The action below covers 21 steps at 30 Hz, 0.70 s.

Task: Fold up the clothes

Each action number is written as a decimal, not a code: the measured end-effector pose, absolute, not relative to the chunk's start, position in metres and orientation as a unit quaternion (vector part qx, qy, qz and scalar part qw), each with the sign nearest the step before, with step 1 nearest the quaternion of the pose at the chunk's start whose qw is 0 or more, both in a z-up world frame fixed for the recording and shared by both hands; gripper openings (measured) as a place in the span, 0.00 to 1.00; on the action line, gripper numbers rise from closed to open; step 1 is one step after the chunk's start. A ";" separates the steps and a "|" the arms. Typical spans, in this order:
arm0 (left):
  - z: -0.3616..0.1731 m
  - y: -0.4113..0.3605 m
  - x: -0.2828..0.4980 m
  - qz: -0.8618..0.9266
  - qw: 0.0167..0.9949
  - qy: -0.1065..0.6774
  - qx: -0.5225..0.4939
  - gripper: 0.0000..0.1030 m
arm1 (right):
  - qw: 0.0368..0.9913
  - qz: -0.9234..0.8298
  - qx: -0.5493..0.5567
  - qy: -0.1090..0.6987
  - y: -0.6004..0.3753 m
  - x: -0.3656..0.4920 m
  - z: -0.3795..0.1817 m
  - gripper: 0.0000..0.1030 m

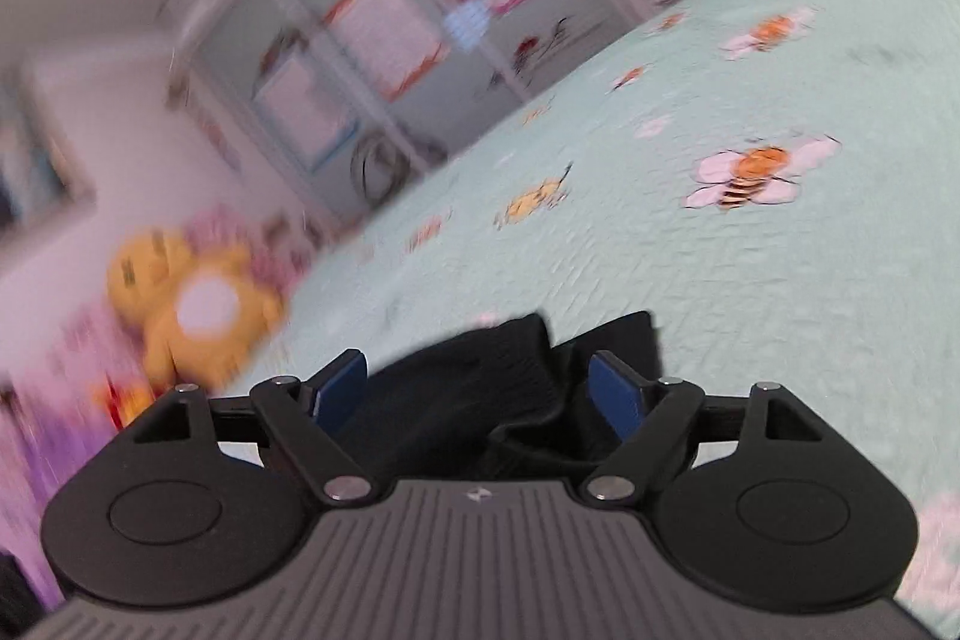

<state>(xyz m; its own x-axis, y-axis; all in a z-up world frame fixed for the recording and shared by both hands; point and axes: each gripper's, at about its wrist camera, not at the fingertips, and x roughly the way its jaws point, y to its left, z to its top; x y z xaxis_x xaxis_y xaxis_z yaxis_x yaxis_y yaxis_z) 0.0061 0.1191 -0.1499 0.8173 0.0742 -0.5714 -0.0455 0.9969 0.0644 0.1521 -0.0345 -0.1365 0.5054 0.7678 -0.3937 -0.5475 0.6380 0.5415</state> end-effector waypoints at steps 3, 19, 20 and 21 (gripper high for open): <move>-0.151 0.133 -0.009 0.059 0.949 0.308 0.024 0.56 | 0.864 0.359 0.083 0.343 -0.003 0.151 -0.156 0.73; -0.169 0.184 -0.041 0.131 0.933 0.334 -0.022 0.64 | 0.874 0.296 0.139 0.360 -0.025 0.149 -0.180 0.28; -0.170 0.184 -0.041 0.128 0.933 0.334 -0.023 0.64 | 0.878 0.295 0.145 0.349 -0.029 0.144 -0.176 0.35; -0.170 0.184 -0.041 0.125 0.934 0.334 -0.024 0.64 | 0.882 0.293 0.151 0.338 -0.032 0.140 -0.172 0.45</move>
